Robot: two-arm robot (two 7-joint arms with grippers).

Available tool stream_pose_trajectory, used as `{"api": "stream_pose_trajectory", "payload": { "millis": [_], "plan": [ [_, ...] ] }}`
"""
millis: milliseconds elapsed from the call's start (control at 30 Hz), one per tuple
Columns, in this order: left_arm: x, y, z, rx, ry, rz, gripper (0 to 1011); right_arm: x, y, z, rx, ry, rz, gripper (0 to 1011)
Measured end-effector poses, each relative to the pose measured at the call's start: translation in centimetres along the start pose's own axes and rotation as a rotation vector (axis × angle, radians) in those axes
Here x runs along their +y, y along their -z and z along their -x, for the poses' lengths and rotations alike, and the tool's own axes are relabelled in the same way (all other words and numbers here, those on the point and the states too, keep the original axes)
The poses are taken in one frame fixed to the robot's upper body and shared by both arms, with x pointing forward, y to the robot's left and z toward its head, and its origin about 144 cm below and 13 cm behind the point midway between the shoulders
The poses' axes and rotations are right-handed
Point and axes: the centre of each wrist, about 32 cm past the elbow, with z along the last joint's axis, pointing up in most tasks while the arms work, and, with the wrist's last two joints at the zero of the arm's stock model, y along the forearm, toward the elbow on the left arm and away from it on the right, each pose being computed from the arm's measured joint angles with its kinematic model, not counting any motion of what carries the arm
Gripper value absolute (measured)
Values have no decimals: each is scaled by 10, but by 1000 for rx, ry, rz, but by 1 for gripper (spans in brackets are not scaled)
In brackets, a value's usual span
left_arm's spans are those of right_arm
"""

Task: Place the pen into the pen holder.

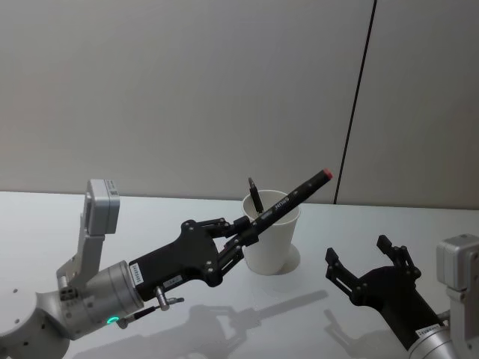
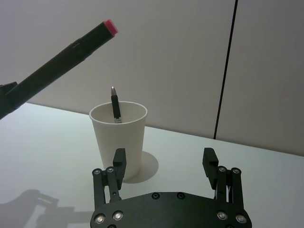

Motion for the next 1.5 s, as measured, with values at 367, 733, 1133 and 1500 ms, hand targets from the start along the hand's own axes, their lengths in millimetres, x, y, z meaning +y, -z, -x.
{"api": "stream_pose_trajectory", "payload": {
  "millis": [367, 733, 1133, 1500],
  "plan": [
    [-8, 5, -2, 35, 36, 12, 190, 0, 0, 0, 0, 0, 0, 1001],
    [-13, 9, -3, 57, 62, 19, 190, 0, 0, 0, 0, 0, 0, 1001],
    [-15, 10, -4, 65, 73, 22, 191, -2, -2, -4, 14, -22, 1, 1001],
    [-16, 11, -4, 68, 76, 23, 191, -13, -9, -16, 126, -95, 2, 1001]
  ]
}}
